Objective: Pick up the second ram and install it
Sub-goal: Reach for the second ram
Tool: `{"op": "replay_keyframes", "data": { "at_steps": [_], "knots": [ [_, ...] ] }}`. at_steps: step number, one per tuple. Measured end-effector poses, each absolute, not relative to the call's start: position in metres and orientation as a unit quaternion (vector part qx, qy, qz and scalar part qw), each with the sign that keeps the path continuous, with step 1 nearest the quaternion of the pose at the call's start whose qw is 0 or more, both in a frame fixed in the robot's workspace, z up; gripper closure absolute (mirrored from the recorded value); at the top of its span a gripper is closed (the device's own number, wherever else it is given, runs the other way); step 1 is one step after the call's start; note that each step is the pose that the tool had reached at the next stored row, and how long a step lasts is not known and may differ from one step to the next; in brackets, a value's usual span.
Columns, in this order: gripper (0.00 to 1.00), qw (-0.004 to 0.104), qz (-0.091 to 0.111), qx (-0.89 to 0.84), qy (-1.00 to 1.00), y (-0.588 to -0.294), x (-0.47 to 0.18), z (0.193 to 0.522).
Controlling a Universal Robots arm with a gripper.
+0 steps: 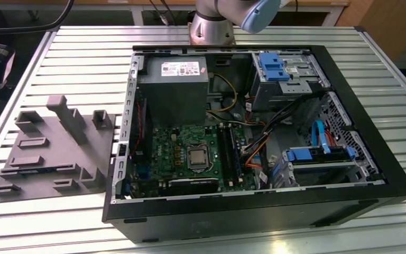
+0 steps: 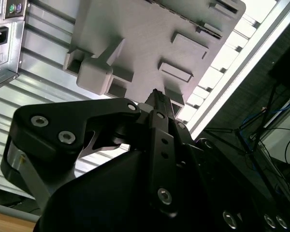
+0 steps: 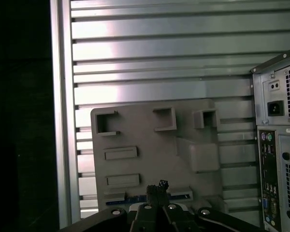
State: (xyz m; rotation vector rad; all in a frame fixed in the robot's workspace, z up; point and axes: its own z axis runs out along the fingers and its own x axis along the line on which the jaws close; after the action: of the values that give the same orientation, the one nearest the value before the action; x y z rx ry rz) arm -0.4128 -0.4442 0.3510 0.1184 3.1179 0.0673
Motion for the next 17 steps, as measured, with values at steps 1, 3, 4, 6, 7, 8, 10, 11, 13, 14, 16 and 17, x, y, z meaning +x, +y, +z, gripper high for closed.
{"op": "replay_keyframes", "data": {
  "at_steps": [1,3,4,6,7,8,10,11,13,14,16,17],
  "knots": [
    [0.89,0.010,0.022,0.038,0.999,-0.4443,-0.4129,0.3507],
    [0.89,0.010,0.022,0.038,0.999,-0.4444,-0.4131,0.3502],
    [0.89,0.010,0.022,0.038,0.999,-0.4445,-0.4132,0.3499],
    [0.89,0.010,0.022,0.038,0.999,-0.4447,-0.4134,0.3495],
    [0.89,0.010,0.022,0.038,0.999,-0.4448,-0.4135,0.3492],
    [0.89,0.010,0.022,0.038,0.999,-0.4449,-0.4136,0.3490],
    [0.89,0.010,0.022,0.038,0.999,-0.4451,-0.4138,0.3485],
    [0.89,0.010,0.022,0.038,0.999,-0.4452,-0.4139,0.3483],
    [0.89,0.010,0.022,0.038,0.999,-0.4454,-0.4141,0.3478],
    [0.89,0.010,0.022,0.038,0.999,-0.4455,-0.4142,0.3476],
    [0.89,0.010,0.022,0.038,0.999,-0.4457,-0.4144,0.3471],
    [0.89,0.010,0.022,0.038,0.999,-0.4458,-0.4145,0.3469]
  ]
}}
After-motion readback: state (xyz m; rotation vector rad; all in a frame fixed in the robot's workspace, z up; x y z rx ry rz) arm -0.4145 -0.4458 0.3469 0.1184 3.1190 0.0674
